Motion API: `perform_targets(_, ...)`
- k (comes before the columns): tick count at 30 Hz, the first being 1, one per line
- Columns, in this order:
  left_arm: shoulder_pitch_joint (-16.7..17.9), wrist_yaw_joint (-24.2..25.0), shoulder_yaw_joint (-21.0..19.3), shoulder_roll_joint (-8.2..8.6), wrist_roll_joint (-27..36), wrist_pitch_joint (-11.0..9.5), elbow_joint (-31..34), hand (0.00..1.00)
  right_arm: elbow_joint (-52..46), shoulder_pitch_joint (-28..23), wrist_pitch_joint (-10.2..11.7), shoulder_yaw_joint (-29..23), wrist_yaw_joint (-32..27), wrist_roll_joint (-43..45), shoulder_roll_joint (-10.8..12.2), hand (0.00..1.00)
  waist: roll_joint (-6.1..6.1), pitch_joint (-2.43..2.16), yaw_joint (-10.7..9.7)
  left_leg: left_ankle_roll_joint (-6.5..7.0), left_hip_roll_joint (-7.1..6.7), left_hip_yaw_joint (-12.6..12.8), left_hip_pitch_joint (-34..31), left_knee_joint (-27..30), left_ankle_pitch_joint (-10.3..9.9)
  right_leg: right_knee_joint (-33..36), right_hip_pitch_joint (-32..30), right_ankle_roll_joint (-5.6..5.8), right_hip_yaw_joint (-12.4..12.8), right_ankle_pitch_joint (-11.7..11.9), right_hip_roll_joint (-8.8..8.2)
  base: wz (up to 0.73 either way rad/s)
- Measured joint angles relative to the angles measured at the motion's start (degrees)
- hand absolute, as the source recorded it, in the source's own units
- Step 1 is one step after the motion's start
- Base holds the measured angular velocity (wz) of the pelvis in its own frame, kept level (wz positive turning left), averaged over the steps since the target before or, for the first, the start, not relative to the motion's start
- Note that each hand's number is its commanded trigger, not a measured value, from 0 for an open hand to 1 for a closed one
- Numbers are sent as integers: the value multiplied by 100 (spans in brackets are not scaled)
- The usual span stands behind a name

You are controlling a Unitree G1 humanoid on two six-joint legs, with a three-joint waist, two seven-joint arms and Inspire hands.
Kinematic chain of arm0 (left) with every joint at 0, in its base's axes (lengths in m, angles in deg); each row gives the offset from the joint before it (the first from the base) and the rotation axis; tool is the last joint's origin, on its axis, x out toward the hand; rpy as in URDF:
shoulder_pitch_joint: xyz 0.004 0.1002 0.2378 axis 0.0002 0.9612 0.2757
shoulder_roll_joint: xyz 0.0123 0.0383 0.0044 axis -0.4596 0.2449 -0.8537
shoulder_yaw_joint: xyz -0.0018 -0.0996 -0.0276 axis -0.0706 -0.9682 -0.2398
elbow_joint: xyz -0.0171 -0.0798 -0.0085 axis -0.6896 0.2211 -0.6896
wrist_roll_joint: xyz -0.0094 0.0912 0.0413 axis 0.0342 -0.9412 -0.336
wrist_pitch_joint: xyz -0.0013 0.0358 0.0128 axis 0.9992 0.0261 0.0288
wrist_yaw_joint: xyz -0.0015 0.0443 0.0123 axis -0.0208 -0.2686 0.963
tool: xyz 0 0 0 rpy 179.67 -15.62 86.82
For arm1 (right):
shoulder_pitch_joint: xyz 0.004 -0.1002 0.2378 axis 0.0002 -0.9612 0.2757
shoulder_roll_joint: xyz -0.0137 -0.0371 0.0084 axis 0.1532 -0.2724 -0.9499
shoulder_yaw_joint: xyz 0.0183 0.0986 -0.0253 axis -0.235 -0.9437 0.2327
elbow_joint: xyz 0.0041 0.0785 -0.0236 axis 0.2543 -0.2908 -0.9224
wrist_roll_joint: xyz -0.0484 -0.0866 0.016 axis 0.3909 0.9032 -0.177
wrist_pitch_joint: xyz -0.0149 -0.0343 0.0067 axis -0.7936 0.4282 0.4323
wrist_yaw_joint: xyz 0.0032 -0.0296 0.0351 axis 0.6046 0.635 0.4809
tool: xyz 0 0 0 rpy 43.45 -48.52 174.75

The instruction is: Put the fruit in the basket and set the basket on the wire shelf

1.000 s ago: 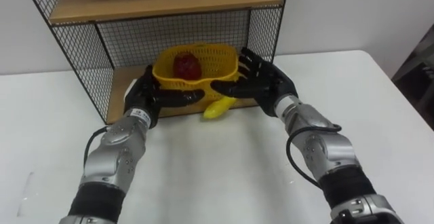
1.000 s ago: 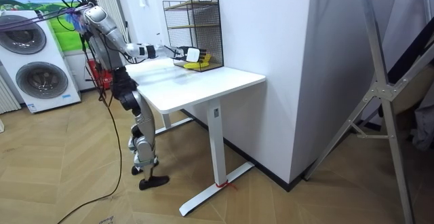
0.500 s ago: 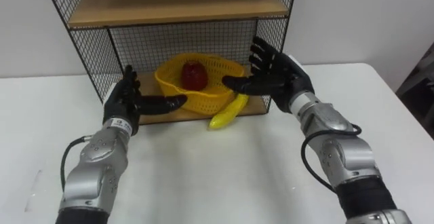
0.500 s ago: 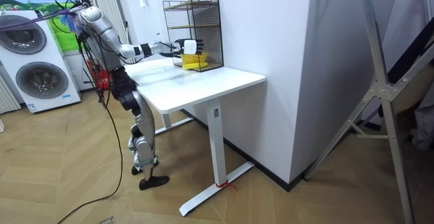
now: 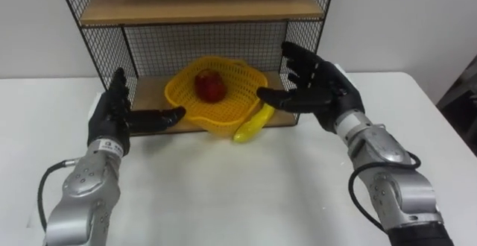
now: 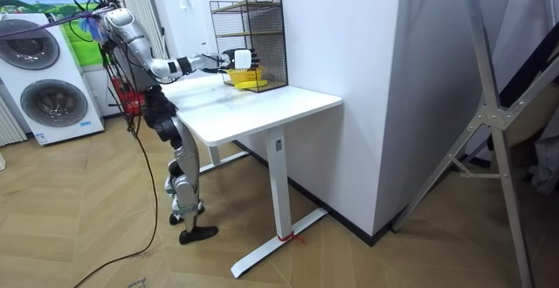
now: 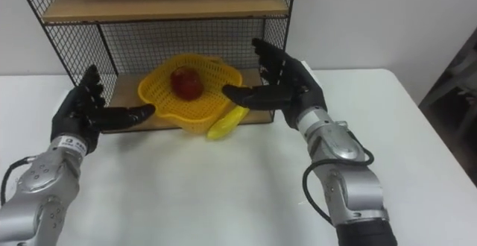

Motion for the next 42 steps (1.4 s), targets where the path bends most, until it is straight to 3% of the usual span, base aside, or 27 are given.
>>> perform_targets(3, 82, 126, -74, 1, -132, 5, 263, 0, -248, -112, 0, -56, 60, 34, -59, 0, 1, -1, -6, -1, 2, -22, -52, 31, 3, -5, -41, -3, -12, 3, -1, 0)
perform_targets(8, 375, 305, -228, -14, -294, 3, 855, 0, -966, -467, 134, -723, 61, 23, -117, 0, 31, 14, -23, -7, 12, -12, -35, 13, 20, -73, -6, -7, -10, 43, 12, -3)
perform_targets(12, 693, 414, -461, -261, -247, -48, 1334, 0, -1156, -659, 210, -1450, -241, -20, -518, 0, 79, 40, -38, -8, 17, 16, 16, -14, 19, -68, 17, -6, 24, 40, 16, -6)
perform_targets(14, 964, 428, -809, -485, 59, -191, 1734, 0, -1187, -762, 307, -1969, -541, -31, -684, 0, 83, 42, -57, -30, 27, 47, 30, -98, 34, -65, -4, -13, 105, 34, 45, -11)
perform_targets(19, 1306, 427, -1795, -546, 836, -268, 2281, 0, -1233, -856, 320, -2741, -1100, -283, -809, 0, 99, 32, -69, -46, 53, 97, 37, -101, 42, -58, -31, -39, 119, 20, 59, -6)
perform_targets(23, 1575, 417, -2713, -664, 1045, -319, 2394, 0, -1279, -907, 320, -3185, -1480, -394, -947, 0, 155, 14, -134, -48, 56, 93, 78, -121, 42, -65, -22, -41, 116, 17, 61, 0)
perform_targets(27, 1843, 417, -3280, -664, 1658, -402, 2703, 0, -1438, -1034, 325, -3588, -1807, -571, -1039, 0, 165, 4, -126, -48, 49, 89, 30, -108, 42, -44, -38, -38, 113, -2, 57, 5)
perform_targets(29, 1928, 418, -3549, -665, 2116, -696, 2773, 0, -1439, -1076, 396, -3818, -2017, -738, -1129, 0, 154, 6, -123, -49, 43, 92, 28, -117, 42, -38, -85, -28, 124, -21, 59, 0)
perform_targets(32, 1948, 418, -3735, -665, 2373, -821, 2773, 0, -1439, -1105, 447, -3947, -2237, -782, -1223, 0, 135, 21, -131, -50, 44, 93, 17, -119, 42, -32, -95, -31, 123, -27, 60, 0)
perform_targets(37, 1954, 446, -3752, -662, 2541, -835, 2763, 0, -1460, -1268, 455, -4022, -2397, -719, -1230, 0, 103, 38, -129, -51, 38, 105, 12, -122, 42, 45, -132, -35, 137, -51, 48, 0)
perform_targets(42, 2090, 323, -3754, -662, 2871, -880, 2761, 0, -1488, -1518, 482, -4028, -2779, -658, -1231, 0, 129, 24, -125, -51, 39, 132, 16, -123, 42, 60, -163, -38, 139, -49, 48, -3)
